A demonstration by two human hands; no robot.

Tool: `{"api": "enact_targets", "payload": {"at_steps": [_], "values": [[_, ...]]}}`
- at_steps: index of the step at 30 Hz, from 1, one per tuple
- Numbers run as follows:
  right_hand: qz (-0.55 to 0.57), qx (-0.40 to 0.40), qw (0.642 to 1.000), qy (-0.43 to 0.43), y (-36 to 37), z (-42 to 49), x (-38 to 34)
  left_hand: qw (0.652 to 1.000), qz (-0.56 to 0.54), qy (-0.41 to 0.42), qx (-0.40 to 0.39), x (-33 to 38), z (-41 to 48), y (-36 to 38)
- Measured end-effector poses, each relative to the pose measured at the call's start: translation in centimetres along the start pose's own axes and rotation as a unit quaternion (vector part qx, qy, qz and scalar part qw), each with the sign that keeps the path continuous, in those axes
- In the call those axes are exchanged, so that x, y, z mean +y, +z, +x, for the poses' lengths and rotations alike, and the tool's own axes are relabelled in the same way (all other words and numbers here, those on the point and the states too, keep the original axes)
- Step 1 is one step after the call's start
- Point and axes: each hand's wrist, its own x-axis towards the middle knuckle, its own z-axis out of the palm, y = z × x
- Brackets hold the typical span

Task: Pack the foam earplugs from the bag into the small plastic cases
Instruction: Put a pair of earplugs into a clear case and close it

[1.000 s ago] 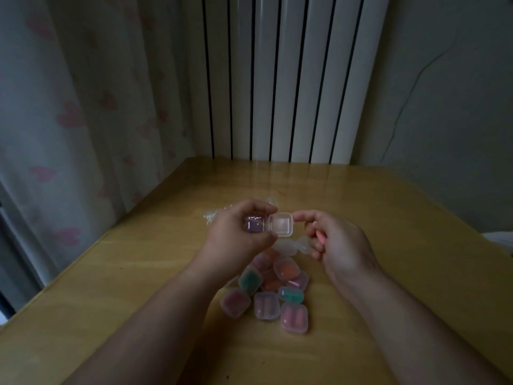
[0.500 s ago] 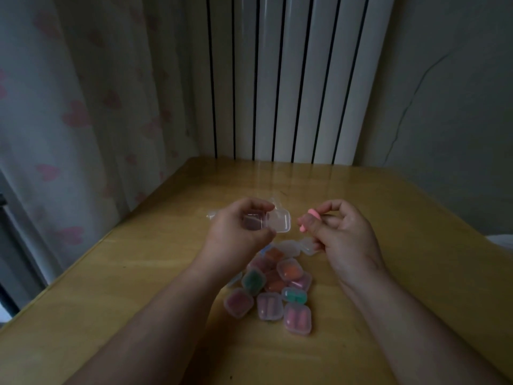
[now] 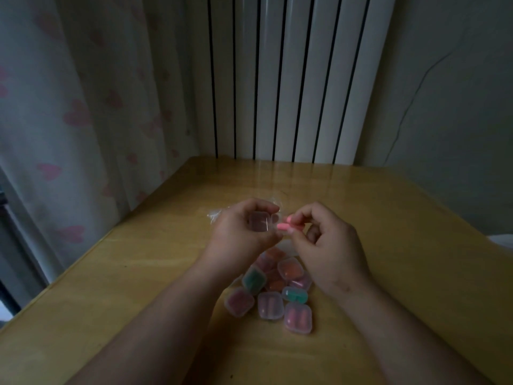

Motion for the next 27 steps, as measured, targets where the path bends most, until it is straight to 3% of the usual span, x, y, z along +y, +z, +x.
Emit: {"api": "enact_targets", "payload": {"at_steps": [8,15,27], "values": [[-0.01,-0.027,1.0,-0.001,0.0,0.0,0.0,0.998,-0.067,-0.012,-0.017,-0.1,0.0,0.0],[0.071,0.042,0.996,-0.024,0.2,0.1,0.0,0.999,-0.046,0.002,-0.001,-0.7,0.4,0.2],[-0.008,0.043,0.999,-0.015,0.1,0.3,0.0,1.0,-0.019,0.005,-0.006,-1.1,0.5,0.2]]}}
